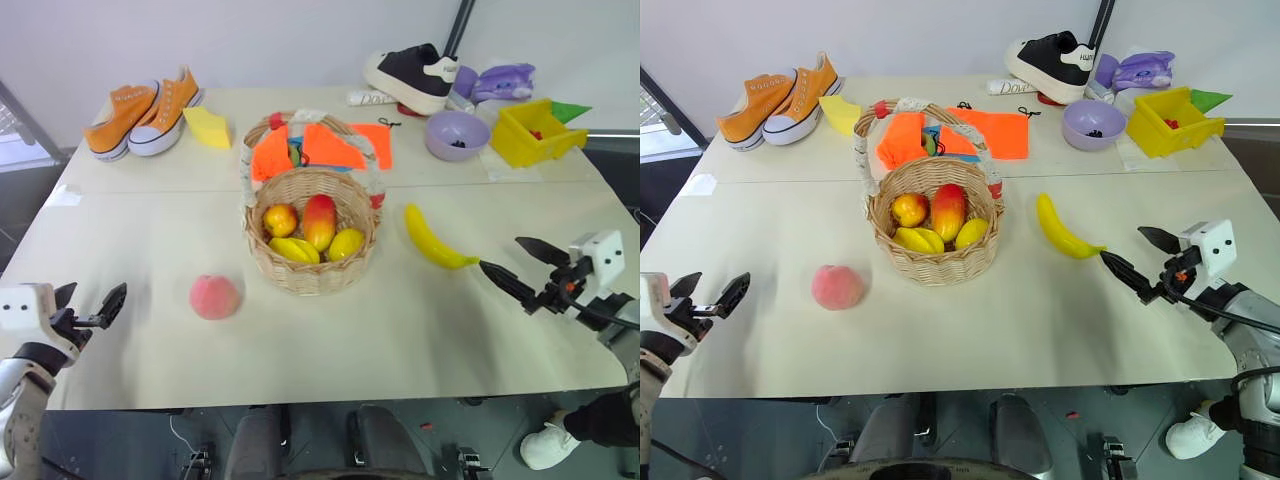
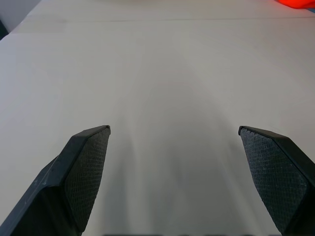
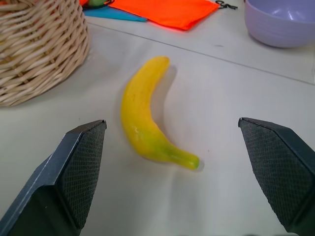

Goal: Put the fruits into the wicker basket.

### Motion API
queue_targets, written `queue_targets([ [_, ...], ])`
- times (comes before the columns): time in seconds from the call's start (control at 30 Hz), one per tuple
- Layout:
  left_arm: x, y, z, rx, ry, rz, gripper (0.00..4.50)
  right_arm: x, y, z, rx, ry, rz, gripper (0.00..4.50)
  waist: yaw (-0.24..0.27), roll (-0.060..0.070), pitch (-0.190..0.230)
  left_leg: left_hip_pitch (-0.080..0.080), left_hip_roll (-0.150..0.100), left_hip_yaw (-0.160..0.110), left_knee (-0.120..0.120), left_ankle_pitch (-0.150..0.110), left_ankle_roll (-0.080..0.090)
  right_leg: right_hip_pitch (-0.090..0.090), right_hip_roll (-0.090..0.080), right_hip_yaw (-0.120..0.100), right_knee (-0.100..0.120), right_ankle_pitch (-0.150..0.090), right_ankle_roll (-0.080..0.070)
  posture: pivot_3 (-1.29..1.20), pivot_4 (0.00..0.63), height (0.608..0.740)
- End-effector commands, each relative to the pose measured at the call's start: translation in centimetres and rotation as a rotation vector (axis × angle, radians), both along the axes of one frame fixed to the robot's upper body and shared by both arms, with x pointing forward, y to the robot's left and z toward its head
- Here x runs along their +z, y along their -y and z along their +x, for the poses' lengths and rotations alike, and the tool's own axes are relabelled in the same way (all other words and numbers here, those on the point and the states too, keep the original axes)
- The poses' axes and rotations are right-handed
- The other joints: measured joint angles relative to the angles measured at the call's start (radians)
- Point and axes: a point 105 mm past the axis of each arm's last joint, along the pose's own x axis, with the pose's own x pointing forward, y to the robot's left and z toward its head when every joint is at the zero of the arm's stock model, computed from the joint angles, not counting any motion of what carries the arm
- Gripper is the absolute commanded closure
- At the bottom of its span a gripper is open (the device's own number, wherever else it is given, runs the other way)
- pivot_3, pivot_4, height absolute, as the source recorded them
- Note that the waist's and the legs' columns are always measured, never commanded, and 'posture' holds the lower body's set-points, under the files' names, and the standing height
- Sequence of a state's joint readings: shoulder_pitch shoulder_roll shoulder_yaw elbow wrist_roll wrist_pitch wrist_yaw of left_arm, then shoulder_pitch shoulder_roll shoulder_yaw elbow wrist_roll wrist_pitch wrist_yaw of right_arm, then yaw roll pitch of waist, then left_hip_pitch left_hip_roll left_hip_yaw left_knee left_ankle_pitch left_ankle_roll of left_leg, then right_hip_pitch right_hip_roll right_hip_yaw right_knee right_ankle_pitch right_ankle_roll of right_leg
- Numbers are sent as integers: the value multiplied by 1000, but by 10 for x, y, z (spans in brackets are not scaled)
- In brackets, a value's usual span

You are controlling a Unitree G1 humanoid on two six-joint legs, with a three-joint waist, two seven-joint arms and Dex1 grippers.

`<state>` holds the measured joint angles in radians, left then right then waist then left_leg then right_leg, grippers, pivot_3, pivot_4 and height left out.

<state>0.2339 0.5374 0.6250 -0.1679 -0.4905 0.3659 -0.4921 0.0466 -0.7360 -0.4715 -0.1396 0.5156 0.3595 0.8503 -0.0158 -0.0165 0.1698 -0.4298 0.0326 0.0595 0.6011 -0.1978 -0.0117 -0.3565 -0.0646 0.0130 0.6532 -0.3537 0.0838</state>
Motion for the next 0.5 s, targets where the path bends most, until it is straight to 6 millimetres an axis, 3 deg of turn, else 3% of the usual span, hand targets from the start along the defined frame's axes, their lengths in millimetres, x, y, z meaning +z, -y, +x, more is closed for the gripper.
queue_targets([
  [0.03,15,-3,-2,6,38,34,0,13,-3,2,24,42,-28,10,0,0,0,0,0,0,0,0,0,0,0,0,0,0,0,0,150,733],
  [0.5,24,9,5,-53,53,51,0,21,-19,4,96,67,-13,10,0,0,0,0,0,0,0,1,1,0,0,0,0,0,1,0,150,733],
])
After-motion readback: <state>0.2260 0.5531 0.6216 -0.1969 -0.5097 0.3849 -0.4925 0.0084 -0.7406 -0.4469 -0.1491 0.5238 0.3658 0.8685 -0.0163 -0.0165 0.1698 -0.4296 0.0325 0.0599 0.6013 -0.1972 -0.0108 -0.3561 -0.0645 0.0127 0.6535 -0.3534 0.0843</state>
